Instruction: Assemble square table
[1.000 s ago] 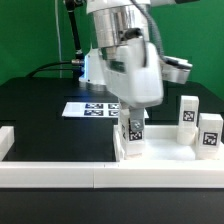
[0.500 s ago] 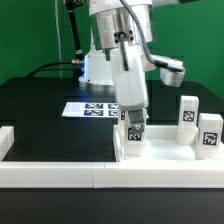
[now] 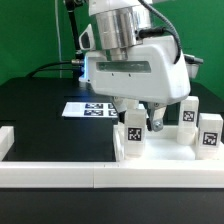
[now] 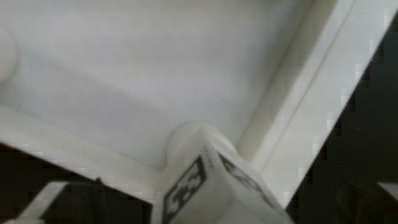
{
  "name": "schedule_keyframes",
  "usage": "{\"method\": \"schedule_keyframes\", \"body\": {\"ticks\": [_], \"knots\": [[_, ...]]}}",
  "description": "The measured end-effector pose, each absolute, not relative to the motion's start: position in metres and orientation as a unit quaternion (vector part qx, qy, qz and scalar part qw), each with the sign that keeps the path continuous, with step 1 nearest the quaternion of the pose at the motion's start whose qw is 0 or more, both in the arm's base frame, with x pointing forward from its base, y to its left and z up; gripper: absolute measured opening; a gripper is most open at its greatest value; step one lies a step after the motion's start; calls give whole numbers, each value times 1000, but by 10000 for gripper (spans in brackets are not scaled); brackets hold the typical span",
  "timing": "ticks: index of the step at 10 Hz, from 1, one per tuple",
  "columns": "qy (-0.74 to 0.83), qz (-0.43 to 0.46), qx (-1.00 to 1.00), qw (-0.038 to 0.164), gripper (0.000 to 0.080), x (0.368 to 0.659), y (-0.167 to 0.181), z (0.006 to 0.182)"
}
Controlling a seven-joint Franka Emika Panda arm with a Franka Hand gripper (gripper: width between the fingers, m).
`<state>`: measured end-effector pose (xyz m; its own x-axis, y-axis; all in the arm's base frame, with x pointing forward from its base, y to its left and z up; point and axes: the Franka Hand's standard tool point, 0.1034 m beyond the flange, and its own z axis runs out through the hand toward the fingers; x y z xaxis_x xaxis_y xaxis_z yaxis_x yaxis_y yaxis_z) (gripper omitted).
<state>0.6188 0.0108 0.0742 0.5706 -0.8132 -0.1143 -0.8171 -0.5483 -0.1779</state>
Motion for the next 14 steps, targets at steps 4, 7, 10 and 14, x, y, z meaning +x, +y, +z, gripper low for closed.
{"method": "schedule_keyframes", "body": {"ticks": [4, 7, 10, 14], "knots": [[236, -9, -968, 80, 649, 619, 7, 76], [151, -14, -986, 76, 649, 618, -1, 73], [186, -11, -979, 78, 516, 618, 0, 72], [320, -1, -944, 81, 285, 618, 1, 72]]}}
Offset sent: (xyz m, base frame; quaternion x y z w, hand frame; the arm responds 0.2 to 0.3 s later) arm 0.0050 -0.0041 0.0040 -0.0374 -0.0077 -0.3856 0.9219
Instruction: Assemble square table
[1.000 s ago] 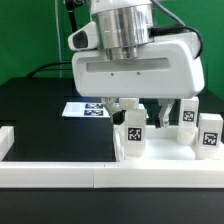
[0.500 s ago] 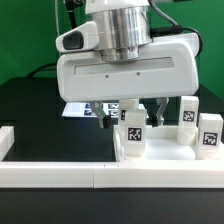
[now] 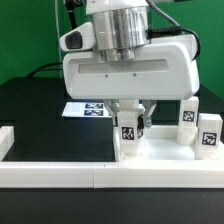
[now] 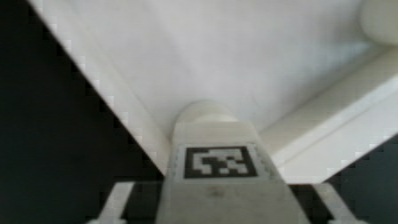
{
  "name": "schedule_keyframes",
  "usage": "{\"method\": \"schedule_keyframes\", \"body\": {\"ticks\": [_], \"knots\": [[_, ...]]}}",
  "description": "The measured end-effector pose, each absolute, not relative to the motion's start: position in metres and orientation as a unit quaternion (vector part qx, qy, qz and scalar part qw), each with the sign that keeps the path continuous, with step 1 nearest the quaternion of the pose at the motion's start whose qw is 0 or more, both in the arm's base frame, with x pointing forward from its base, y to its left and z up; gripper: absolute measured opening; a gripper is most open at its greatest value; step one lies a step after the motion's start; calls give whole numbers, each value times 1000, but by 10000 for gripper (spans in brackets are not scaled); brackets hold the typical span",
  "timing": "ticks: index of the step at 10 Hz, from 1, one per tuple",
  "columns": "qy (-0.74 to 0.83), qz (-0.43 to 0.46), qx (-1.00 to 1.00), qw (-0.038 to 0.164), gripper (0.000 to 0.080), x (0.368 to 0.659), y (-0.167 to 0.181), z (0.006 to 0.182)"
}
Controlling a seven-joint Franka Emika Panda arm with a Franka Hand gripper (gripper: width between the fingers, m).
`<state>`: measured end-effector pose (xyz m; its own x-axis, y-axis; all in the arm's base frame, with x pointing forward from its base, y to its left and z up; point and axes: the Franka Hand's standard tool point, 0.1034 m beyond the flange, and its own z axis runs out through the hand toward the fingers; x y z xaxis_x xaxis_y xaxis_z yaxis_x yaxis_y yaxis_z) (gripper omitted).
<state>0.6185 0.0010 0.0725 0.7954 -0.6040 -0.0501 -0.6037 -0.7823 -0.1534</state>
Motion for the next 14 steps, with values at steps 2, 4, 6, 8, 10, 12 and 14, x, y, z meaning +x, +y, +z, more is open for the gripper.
{"method": "schedule_keyframes", "body": {"ticks": [2, 4, 6, 8, 10, 12, 14], "knots": [[467, 5, -880, 88, 285, 619, 3, 73], [599, 20, -796, 90, 285, 622, 5, 74], [690, 22, -717, 95, 287, 623, 10, 70], [761, 33, -640, 103, 287, 624, 11, 70], [747, 31, -657, 104, 362, 624, 12, 70], [656, 20, -748, 101, 529, 624, 9, 70], [544, 4, -833, 102, 645, 625, 7, 70]]}}
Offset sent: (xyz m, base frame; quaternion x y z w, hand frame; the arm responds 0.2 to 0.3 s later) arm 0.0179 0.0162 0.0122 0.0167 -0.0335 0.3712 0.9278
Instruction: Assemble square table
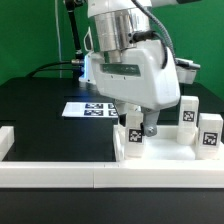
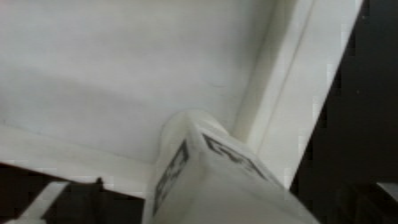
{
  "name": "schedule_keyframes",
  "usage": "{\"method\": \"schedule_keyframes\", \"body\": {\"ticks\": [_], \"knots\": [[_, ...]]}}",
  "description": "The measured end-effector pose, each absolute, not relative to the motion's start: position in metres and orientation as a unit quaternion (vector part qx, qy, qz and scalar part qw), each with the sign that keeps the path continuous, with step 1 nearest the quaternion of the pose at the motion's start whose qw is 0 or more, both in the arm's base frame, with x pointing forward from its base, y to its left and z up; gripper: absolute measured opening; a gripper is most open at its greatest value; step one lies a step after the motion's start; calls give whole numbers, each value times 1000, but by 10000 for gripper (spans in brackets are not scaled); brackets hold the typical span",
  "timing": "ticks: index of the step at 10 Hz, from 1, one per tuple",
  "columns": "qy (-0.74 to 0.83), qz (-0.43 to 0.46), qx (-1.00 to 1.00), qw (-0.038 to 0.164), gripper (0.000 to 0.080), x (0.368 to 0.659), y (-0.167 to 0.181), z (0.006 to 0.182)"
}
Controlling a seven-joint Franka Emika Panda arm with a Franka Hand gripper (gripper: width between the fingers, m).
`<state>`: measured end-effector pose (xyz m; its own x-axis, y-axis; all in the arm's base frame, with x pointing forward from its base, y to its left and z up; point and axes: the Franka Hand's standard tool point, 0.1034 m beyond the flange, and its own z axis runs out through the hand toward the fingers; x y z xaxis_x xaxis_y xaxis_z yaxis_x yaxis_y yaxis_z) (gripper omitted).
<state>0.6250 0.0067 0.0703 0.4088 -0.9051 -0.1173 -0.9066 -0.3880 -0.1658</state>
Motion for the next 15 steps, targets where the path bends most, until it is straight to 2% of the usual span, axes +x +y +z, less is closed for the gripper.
{"method": "schedule_keyframes", "body": {"ticks": [3, 5, 6, 7, 9, 10, 11, 12, 15], "knots": [[448, -6, -889, 100, 649, 624, 6, 70], [264, 3, -962, 73, 649, 617, 6, 68], [195, -1, -978, 66, 649, 617, 7, 68], [155, -5, -986, 65, 649, 617, 5, 68], [168, -4, -984, 65, 646, 617, 6, 68], [190, -3, -979, 67, 462, 617, 6, 68], [226, 0, -972, 67, 462, 617, 6, 68], [256, 2, -964, 68, 286, 617, 7, 68], [358, 9, -931, 71, 288, 617, 8, 68]]}}
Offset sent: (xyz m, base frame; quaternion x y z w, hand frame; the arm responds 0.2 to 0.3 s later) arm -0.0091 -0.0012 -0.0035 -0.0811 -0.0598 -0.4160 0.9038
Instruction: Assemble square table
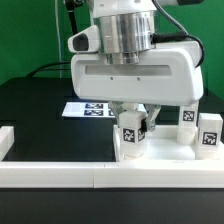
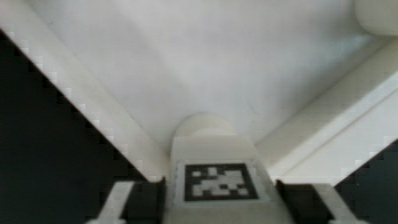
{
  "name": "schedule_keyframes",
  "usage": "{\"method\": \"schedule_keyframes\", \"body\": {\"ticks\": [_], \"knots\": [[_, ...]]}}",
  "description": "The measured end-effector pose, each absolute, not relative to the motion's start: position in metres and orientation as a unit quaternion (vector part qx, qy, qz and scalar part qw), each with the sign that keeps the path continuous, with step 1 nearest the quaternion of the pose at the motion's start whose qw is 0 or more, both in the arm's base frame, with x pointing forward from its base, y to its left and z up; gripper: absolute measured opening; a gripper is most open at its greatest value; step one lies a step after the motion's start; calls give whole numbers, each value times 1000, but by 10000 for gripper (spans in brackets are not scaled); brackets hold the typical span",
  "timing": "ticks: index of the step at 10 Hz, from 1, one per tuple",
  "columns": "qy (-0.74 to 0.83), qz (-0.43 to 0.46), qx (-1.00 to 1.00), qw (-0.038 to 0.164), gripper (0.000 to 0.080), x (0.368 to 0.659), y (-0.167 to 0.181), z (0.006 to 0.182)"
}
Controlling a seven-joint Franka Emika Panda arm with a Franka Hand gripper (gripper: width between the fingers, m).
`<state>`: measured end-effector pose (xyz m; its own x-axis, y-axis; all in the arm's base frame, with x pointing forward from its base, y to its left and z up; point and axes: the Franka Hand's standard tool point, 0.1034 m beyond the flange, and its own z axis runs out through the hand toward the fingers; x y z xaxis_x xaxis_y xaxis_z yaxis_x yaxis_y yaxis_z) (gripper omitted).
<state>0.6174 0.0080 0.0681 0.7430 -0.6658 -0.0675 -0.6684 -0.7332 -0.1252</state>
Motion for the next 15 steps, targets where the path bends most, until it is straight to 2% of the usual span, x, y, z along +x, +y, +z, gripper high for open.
{"method": "schedule_keyframes", "body": {"ticks": [4, 6, 9, 10, 11, 12, 13, 15], "knots": [[660, 32, -745, 91, 288, 623, 12, 69], [761, 42, -641, 94, 288, 627, 14, 69], [813, 43, -573, 93, 288, 630, 16, 70], [784, 39, -612, 94, 378, 629, 15, 69], [718, 35, -689, 93, 378, 626, 11, 67], [651, 35, -753, 93, 571, 625, 8, 69], [606, 33, -789, 94, 625, 626, 10, 70], [553, 26, -827, 96, 644, 626, 9, 70]]}}
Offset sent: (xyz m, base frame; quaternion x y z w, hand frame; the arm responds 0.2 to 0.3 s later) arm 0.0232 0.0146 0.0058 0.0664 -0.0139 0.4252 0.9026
